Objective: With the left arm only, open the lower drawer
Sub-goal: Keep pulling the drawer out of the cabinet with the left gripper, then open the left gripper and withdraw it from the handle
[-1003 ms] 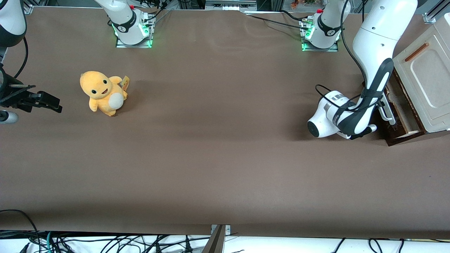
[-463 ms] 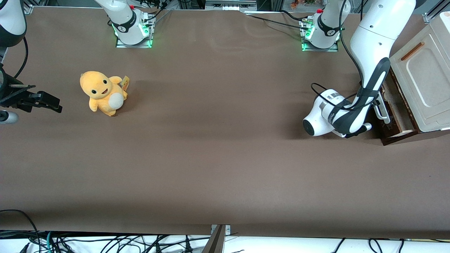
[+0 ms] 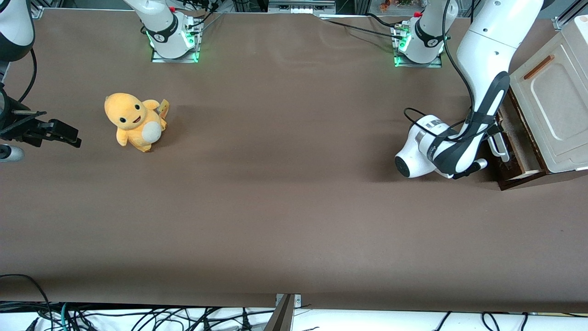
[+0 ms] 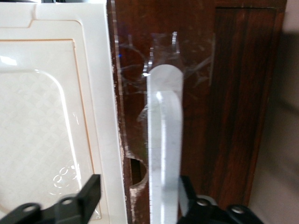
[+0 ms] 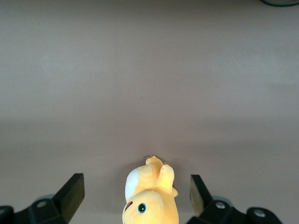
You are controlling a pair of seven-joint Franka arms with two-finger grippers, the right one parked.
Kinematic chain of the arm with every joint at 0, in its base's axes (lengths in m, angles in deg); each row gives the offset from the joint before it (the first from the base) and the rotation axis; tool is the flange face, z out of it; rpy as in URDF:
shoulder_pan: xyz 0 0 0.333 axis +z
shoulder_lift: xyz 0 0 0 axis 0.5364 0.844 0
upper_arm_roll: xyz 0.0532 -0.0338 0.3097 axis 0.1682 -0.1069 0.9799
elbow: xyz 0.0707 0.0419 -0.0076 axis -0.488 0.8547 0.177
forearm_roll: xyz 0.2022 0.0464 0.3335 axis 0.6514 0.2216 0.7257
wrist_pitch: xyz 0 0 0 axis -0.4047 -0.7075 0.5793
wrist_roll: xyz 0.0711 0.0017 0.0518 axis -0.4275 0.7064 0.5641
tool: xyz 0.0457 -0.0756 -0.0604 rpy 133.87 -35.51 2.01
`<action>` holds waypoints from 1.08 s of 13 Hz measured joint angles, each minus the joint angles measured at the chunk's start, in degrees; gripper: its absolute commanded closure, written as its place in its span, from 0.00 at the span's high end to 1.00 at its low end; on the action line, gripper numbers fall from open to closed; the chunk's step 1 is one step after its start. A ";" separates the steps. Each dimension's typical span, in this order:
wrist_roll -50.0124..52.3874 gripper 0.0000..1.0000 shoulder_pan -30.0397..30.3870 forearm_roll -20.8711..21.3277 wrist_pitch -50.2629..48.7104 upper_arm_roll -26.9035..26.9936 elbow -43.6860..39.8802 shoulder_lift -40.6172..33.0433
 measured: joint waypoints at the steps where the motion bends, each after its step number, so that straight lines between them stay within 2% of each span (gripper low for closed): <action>1: -0.07 0.88 -0.05 0.00 -0.34 -0.01 -0.04 -0.36; 6: -0.09 0.87 -0.17 -0.17 -0.30 -0.06 -0.86 -0.57; 9: -0.09 0.87 -0.47 -3.64 -0.27 -0.15 -3.55 -0.59; 12: -0.14 0.88 -0.73 -5.26 -0.27 -1.13 -4.91 -0.59; 14: -0.14 1.00 -0.88 -7.03 -0.03 -1.47 -5.65 -0.58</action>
